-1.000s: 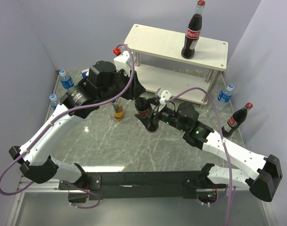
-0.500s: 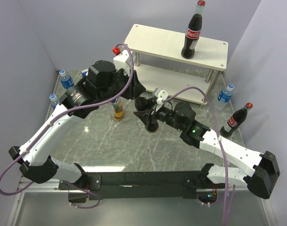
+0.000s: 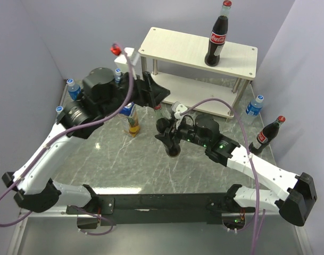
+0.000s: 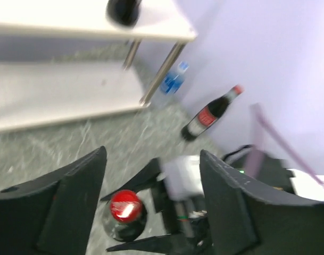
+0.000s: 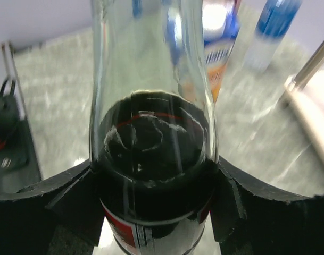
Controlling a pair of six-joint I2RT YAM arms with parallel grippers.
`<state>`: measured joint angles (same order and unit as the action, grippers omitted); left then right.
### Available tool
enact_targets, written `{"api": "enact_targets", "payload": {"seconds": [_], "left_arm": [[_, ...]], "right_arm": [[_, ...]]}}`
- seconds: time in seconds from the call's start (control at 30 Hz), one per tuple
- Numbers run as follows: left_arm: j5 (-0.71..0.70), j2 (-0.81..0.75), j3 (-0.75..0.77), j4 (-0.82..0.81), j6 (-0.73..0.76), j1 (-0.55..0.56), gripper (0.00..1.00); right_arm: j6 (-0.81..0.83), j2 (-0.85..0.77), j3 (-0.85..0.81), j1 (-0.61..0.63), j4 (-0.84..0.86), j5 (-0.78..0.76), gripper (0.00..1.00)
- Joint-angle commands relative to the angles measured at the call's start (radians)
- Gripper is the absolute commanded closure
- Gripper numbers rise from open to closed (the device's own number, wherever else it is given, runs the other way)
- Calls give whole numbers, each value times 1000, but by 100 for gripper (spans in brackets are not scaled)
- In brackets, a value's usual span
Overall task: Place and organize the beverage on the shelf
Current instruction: Pick up the drink from the center of the board.
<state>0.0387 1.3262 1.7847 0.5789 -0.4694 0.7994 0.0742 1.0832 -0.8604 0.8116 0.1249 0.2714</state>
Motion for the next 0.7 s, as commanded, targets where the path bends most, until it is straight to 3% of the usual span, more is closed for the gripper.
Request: {"api": "enact_targets", "payload": {"seconds": [0.0, 0.33, 0.67], "left_arm": [[46, -70, -27, -157, -49, 4, 23], [-14, -137, -79, -160, 29, 4, 1], [-161, -415, -568, -317, 163, 4, 1]], "right_arm": [[-39, -78, -65, -23, 105, 52, 100], [-73, -178, -48, -140, 35, 117, 100], [-25, -244, -327, -345, -292, 103, 100]]}}
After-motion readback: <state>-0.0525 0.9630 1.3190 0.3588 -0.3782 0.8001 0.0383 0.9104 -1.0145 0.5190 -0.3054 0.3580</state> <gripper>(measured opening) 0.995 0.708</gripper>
